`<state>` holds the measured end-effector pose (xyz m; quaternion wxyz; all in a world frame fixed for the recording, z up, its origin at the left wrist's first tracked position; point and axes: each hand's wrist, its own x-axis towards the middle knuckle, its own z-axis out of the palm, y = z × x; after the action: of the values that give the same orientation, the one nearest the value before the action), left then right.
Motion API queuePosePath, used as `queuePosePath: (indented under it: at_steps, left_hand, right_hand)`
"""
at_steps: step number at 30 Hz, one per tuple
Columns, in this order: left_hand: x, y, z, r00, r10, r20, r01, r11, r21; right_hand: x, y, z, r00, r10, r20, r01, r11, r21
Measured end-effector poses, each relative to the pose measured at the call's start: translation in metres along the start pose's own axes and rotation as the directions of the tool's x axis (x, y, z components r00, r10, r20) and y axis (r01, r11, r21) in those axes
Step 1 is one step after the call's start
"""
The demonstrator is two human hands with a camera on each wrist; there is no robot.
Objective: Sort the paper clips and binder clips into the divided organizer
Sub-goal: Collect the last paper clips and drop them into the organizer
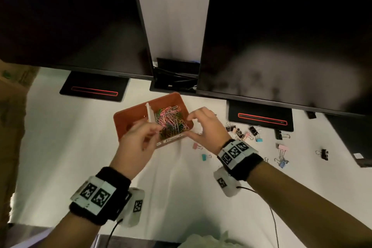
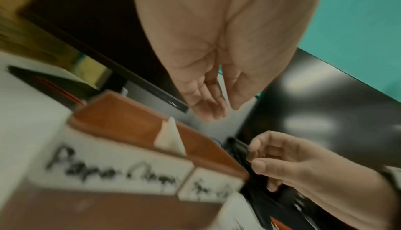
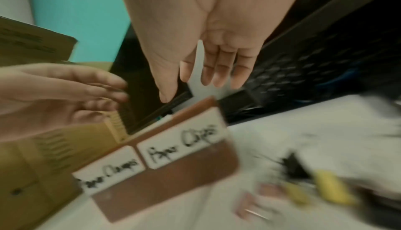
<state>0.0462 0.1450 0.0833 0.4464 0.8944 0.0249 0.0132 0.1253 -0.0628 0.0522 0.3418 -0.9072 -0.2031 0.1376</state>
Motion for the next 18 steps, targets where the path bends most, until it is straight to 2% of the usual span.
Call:
queuePosePath:
  at_steps: [2,4,8,10,14,18]
  left_hand:
    - [-0.007,0.005,0.029,0.992,0.034,0.123,-0.034,0.999,-0.007]
    - [-0.013,0.005,0.06,0.973,0.015,0.231,-0.029,0.998,0.054]
    - [-0.015,0.003,0.115,0.907,-0.116,0.405,0.028,0.976,0.217]
    - [-0.01,0.001,0.135,0.897,-0.167,0.41,0.033,0.949,0.314]
    - [0.003,-0.009,0.16,0.907,-0.169,0.386,0.008,0.922,0.387]
    - [0.007,-0.022,0.167,0.929,-0.083,0.361,-0.053,0.935,0.35]
  right_hand:
    - [-0.011,0.031,-0.011,0.992,0.117,0.041,-0.112,0.989,-0.096]
    - [-0.018,0.053,-0.019,0.974,0.196,0.116,-0.178,0.972,-0.152]
    - [-0.019,0.08,-0.022,0.944,0.224,0.244,-0.164,0.956,-0.243]
    - [-0.015,0.086,-0.019,0.926,0.225,0.303,-0.134,0.947,-0.293]
    - [-0.004,0.086,-0.012,0.894,0.181,0.411,-0.029,0.936,-0.351]
    - [-0.002,0.082,-0.001,0.892,0.156,0.425,0.007,0.934,-0.357]
